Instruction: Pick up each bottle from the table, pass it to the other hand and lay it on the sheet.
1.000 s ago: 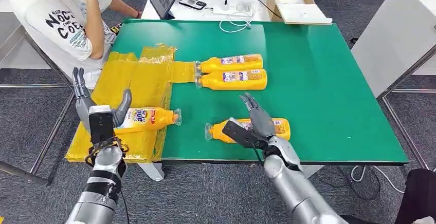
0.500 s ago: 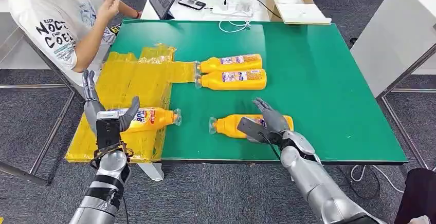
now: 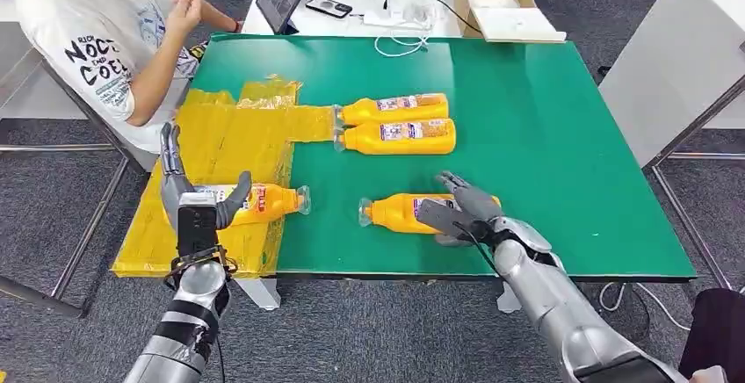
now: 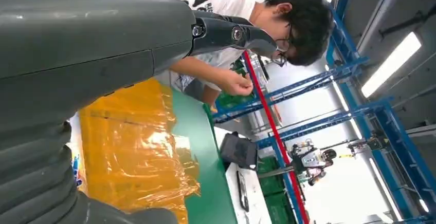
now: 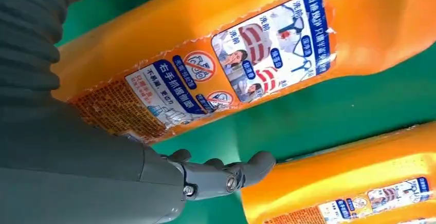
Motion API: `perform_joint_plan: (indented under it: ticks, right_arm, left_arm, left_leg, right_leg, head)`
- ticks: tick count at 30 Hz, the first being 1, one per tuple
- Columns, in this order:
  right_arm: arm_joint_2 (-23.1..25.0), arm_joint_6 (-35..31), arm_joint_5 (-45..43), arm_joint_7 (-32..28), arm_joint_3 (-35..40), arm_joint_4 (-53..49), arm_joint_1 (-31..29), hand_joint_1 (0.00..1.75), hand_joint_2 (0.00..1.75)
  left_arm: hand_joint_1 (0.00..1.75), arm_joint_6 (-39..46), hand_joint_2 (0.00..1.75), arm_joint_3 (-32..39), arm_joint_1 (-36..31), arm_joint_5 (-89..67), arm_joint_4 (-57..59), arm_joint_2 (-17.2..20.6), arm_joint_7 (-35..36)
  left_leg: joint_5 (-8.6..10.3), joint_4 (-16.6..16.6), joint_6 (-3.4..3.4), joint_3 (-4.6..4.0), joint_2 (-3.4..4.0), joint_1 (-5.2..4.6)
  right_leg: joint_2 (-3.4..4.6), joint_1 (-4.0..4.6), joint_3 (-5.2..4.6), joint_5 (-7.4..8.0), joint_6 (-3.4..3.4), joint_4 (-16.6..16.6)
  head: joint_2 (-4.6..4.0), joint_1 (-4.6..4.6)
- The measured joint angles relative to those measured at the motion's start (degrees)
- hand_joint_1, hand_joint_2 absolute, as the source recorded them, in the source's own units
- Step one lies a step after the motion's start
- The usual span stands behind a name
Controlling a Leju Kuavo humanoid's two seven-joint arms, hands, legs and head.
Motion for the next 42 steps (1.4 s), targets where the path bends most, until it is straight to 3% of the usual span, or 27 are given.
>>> perform_joint_plan:
  ticks: [13,14,15,16,17,36,39,42]
  right_arm:
    - [-4.15,7.76,1.0,2.07,4.02,1.94,-3.61,0.0,1.75]
    - [-4.61,8.2,1.16,2.58,4.44,2.1,-3.92,0.14,1.75]
    - [-5.07,8.59,1.4,3.06,4.9,2.23,-4.13,1.1,1.75]
    - [-5.53,8.83,1.44,3.5,5.4,2.36,-4.32,1.57,1.75]
    - [-5.88,8.98,1.44,4.0,5.95,2.58,-4.42,1.73,1.75]
    - [-4.37,5.69,1.6,5.92,11.34,7.36,-5.55,1.75,1.75]
    - [-3.37,1.65,0.79,5.49,11.58,7.54,-4.71,1.75,1.75]
    - [-1.92,-6.57,-2.02,2.77,11.06,7.17,-2.68,1.75,1.75]
  left_arm:
    - [0.0,-1.57,1.75,-0.85,-1.36,1.97,2.86,-0.04,0.0]
    - [0.0,-1.75,1.75,-0.9,-1.44,2.03,3.13,-0.04,0.0]
    - [0.0,-1.9,1.75,-0.94,-1.53,2.23,3.37,-0.04,0.0]
    - [0.0,-1.97,1.75,-1.03,-1.63,2.49,3.61,-0.13,0.0]
    - [0.0,-2.01,1.75,-1.05,-1.74,2.62,3.87,-0.22,0.0]
    - [0.0,-2.78,1.75,-2.21,-2.87,3.17,7.06,-1.29,0.02]
    - [0.0,-2.56,1.75,-2.25,-2.86,3.26,7.08,-1.29,0.0]
    - [0.0,-2.69,1.75,-2.34,-2.72,3.74,7.08,-1.4,0.0]
  left_leg:
    - [0.02,0.01,0.03,0.1,-0.05,-0.02]
    - [0.02,0.01,0.03,0.1,-0.05,-0.02]
    - [0.02,0.01,0.03,0.1,-0.04,-0.02]
    - [0.01,0.01,0.03,0.1,-0.03,-0.02]
    - [0.01,0.01,0.03,0.1,-0.02,-0.01]
    - [-0.07,0.0,-0.03,0.5,0.4,0.16]
    - [-0.1,-0.01,-0.07,0.56,0.51,0.17]
    - [-0.1,-0.01,-0.08,0.58,0.59,0.2]
  right_leg:
    - [-0.02,-0.01,0.13,0.01,0.01,-0.01]
    - [-0.02,-0.01,0.13,0.01,0.01,-0.01]
    - [-0.02,-0.01,0.13,0.01,0.02,-0.01]
    - [-0.01,-0.01,0.13,0.01,0.02,-0.01]
    - [-0.01,-0.01,0.14,0.01,0.02,-0.01]
    - [0.36,0.16,0.28,0.13,-0.17,-0.02]
    - [0.52,0.19,0.3,0.17,-0.2,-0.02]
    - [0.6,0.21,0.3,0.23,-0.28,-0.02]
  head:
    - [0.0,0.0]
    - [0.0,0.0]
    - [0.0,0.0]
    - [0.0,0.0]
    - [0.0,0.0]
    - [0.0,0.0]
    - [0.0,0.0]
    - [0.0,0.04]
